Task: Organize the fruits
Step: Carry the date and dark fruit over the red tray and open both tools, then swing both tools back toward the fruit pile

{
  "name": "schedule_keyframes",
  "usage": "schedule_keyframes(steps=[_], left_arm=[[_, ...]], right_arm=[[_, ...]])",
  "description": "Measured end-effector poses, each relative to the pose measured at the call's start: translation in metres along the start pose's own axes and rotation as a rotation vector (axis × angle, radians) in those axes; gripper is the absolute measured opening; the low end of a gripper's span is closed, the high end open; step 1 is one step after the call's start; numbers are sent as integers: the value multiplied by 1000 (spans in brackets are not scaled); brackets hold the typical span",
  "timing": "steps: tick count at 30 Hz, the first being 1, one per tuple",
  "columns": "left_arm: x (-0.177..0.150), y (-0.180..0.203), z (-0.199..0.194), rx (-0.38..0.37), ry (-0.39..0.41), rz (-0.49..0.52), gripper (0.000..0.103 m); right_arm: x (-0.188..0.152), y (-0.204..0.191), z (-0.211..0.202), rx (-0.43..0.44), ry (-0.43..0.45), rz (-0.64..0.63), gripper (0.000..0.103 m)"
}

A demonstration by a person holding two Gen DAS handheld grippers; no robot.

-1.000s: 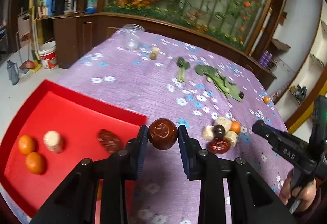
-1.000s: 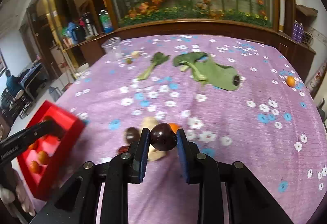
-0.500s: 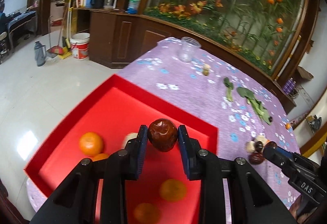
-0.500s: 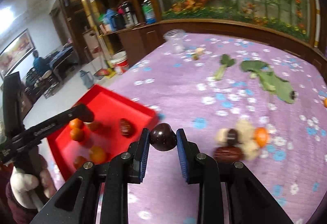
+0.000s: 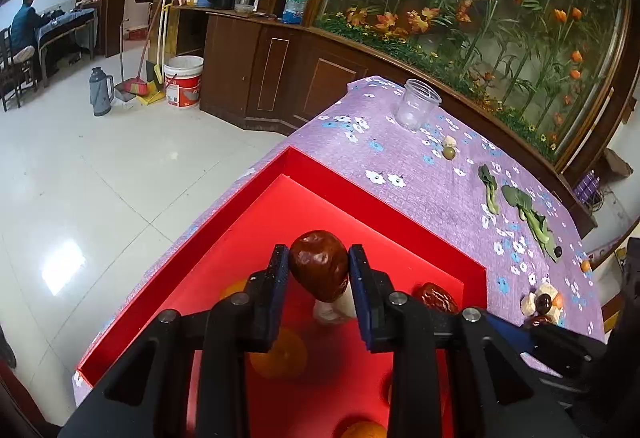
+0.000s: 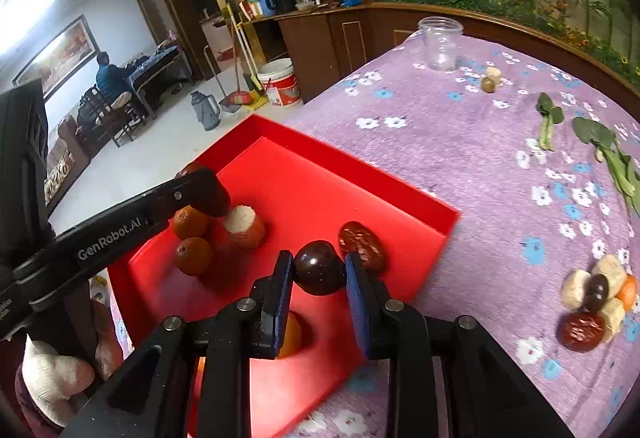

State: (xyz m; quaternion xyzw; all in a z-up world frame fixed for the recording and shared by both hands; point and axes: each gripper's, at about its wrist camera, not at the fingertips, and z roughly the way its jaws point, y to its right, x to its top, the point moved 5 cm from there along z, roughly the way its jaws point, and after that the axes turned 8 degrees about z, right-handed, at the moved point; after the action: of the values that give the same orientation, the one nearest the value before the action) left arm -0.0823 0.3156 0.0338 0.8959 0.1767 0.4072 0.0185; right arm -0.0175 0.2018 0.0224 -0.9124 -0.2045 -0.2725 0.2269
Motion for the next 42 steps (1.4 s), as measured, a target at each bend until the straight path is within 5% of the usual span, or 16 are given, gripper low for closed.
schedule_keyframes(steps=[5, 9, 15, 21, 25, 29, 42], left_arm=[[2, -8, 0, -4, 13, -35, 30], [5, -13, -3, -6, 26, -62, 50], [9, -16, -13, -14, 46, -80, 58], [10, -12, -20, -26, 52, -81, 62], [10, -9, -28, -30, 58, -82, 67], [9, -3, -35, -45, 58, -82, 68], [4, 50, -66, -76, 75, 3, 75]], right_arm=[[-1, -1, 10, 2, -18, 1, 29], [-4, -3, 17, 3, -29, -7, 30], [-6, -8, 17, 6, -29, -17, 30], [-7, -11, 6, 17, -13, -20, 32], [-8, -12, -6, 5, 24, -27, 46], [-10, -7, -17, -5, 49, -28, 49], [-30, 56, -71, -59, 118, 87, 55]])
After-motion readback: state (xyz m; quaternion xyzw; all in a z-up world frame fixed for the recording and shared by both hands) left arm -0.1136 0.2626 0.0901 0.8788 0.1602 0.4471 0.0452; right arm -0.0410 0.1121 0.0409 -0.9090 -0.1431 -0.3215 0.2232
